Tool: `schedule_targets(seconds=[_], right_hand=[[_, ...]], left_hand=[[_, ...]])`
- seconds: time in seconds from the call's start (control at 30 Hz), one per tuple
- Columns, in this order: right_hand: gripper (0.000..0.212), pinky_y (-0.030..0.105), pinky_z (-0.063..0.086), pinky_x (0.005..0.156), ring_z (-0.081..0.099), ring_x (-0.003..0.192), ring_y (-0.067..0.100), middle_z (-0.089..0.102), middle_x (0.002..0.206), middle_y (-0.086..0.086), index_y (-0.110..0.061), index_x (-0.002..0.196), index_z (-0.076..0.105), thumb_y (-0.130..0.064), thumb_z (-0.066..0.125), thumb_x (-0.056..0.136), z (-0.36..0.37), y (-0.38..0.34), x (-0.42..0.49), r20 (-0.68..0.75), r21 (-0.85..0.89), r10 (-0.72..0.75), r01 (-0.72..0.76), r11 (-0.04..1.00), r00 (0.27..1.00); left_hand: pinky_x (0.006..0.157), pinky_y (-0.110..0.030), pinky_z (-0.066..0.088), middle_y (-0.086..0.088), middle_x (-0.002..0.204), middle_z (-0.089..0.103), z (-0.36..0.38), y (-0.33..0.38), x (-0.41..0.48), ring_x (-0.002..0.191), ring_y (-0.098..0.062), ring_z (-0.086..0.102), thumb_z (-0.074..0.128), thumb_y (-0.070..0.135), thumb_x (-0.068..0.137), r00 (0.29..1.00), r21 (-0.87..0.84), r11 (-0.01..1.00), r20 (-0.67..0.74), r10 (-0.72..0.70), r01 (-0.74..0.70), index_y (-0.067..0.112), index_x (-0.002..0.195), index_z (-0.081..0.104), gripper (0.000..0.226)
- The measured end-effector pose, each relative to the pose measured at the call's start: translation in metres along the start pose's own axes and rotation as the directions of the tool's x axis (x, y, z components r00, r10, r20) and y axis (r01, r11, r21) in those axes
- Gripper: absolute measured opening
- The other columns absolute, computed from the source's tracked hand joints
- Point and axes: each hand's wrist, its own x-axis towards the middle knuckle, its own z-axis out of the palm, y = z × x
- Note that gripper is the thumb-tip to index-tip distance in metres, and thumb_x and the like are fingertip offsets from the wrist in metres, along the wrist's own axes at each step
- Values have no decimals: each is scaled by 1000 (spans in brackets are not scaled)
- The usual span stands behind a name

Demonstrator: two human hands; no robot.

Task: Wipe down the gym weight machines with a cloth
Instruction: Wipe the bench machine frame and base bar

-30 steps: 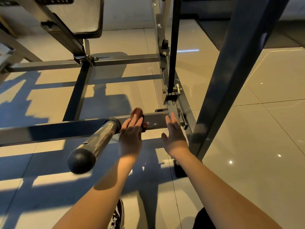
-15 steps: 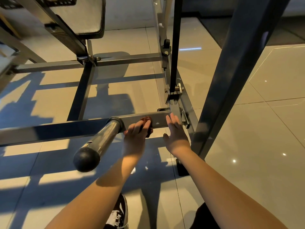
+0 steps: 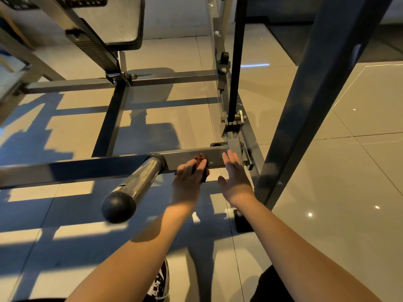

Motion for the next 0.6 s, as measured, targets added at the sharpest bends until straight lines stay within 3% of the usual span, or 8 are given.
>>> schedule_targets(seconds=[0.07, 0.2, 0.4, 0.5, 0.53, 0.57, 0.6], right_hand=[[72, 40, 12, 127, -14, 154, 12, -13, 168, -14, -30, 161, 8, -17, 50, 103, 2, -1, 1, 2, -9, 13, -13, 1000, 1000], [72, 43, 7, 127, -17, 154, 13, -14, 168, -12, -27, 161, 9, -17, 50, 102, 8, -1, 3, -12, -22, 5, -6, 1000, 1000], [66, 40, 14, 126, -5, 155, 10, 2, 169, -13, -26, 159, 24, -15, 54, 101, 1, 3, 1, -42, 123, -8, 13, 992, 999], [69, 42, 19, 125, -4, 155, 9, -1, 168, -17, -30, 160, 21, -11, 51, 101, 1, 2, -1, -25, 116, 22, -19, 993, 999], [69, 42, 21, 125, -3, 155, 9, -1, 168, -18, -32, 160, 20, -11, 51, 102, 0, 0, -1, -16, 128, 41, -39, 991, 999], [69, 43, 24, 124, -2, 156, 11, -2, 168, -19, -33, 160, 19, -13, 51, 102, 0, -1, -1, -10, 135, 57, -55, 989, 998], [68, 43, 25, 124, -1, 156, 12, -2, 168, -18, -34, 159, 19, -14, 51, 102, 0, -3, -2, -8, 125, 62, -60, 990, 998]], left_hand=[[76, -48, 61, -9, 131, 44, -7, -20, -8, 107, -32, 51, 71, 13, 87, 998, -11, 998, -34, -56, 56, 10, 138, 59, 52], [81, -47, 57, -7, 132, 39, 0, -1, -4, 107, -31, 40, 82, 6, 77, 989, -10, 991, -63, -130, 130, 7, 136, 59, 64], [55, -38, 58, -2, 132, 41, 10, 38, 12, 108, -27, 41, 92, 11, 61, 999, -56, 998, 46, -16, 19, 24, 136, 51, 87], [70, -41, 59, -2, 128, 48, 6, 10, 4, 106, -28, 46, 79, 20, 81, 999, 60, 997, -18, 38, -37, 30, 131, 58, 56], [80, -44, 58, -2, 124, 54, 5, -4, -1, 107, -28, 52, 68, 29, 91, 997, 38, 998, -68, -45, 48, 40, 126, 60, 38], [89, -52, 56, -3, 124, 57, -1, -15, -7, 110, -29, 57, 57, 37, 98, 992, -25, 992, -24, -120, 120, 50, 122, 59, 27], [94, -57, 54, -6, 131, 54, -8, -23, -13, 117, -34, 58, 50, 37, 101, 987, -33, 987, -6, -159, 159, 52, 127, 56, 30]])
